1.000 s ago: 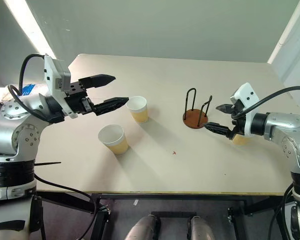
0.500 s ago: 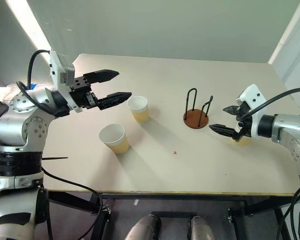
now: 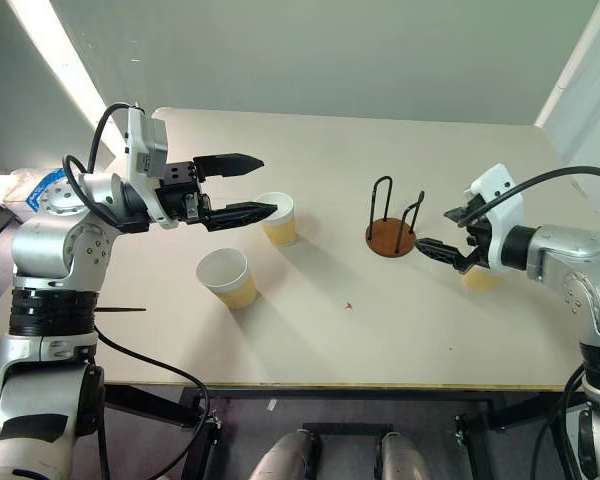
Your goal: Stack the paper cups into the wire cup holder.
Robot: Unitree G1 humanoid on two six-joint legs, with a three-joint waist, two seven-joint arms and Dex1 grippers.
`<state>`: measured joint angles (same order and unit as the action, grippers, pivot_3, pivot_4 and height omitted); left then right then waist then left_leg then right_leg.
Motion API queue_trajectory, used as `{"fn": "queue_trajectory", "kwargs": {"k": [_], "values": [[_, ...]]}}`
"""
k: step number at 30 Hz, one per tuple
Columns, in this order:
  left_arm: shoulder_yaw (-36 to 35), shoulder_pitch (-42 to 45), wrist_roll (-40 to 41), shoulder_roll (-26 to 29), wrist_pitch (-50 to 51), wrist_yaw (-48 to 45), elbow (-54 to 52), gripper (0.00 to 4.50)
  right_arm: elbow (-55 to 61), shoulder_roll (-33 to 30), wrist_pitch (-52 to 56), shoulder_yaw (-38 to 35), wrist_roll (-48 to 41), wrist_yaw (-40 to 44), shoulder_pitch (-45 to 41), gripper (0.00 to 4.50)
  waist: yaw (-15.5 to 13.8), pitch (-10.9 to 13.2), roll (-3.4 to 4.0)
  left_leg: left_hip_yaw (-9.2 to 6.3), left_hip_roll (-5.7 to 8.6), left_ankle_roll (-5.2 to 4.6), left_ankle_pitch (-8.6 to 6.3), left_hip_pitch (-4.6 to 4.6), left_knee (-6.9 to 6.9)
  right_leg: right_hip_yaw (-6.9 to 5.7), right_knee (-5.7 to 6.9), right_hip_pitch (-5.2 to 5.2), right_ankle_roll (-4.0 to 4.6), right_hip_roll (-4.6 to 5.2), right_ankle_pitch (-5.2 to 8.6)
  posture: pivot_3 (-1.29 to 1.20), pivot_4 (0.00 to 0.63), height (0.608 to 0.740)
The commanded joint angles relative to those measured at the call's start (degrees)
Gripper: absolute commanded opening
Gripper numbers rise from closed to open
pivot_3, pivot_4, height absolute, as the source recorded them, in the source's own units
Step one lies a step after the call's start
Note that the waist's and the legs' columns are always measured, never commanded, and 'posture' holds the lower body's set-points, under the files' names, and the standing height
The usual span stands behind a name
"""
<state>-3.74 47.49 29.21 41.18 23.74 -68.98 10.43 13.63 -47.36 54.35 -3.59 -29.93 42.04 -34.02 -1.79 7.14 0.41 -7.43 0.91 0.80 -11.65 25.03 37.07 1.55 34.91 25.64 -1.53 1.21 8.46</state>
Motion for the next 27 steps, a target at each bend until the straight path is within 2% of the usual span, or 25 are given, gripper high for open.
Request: {"fn": "queue_trajectory", "kwargs": {"k": [1,13,27], "values": [[-0.8,0.9,-0.6,1.2,-1.1,-0.8,-1.1,4.5,-0.6,0.8,0.0,1.0,0.5,0.0,-2.3,4.48,0.0,0.0,0.0,0.0,0.0,0.0,0.0,0.01,0.0,0.0,0.0,0.01,0.0,0.0,0.0,0.0,0.15,0.74],[-4.2,-2.9,-0.2,4.4,-0.4,0.5,-3.7,4.5,-15.5,7.0,-8.0,8.9,8.5,0.8,-9.7,4.48,0.1,0.0,0.01,0.0,-0.01,-0.03,-0.04,0.03,0.0,0.0,0.04,0.1,0.18,0.0,0.09,0.0,0.15,0.74],[-4.8,-4.5,0.3,4.8,1.2,2.1,-6.3,4.5,-37.0,15.6,-17.4,8.3,15.5,-0.6,-20.3,4.48,0.2,0.0,0.02,0.0,-0.07,0.07,-0.1,0.1,-0.07,-0.05,0.11,0.32,0.59,0.0,-0.01,0.0,0.15,0.74]]}}
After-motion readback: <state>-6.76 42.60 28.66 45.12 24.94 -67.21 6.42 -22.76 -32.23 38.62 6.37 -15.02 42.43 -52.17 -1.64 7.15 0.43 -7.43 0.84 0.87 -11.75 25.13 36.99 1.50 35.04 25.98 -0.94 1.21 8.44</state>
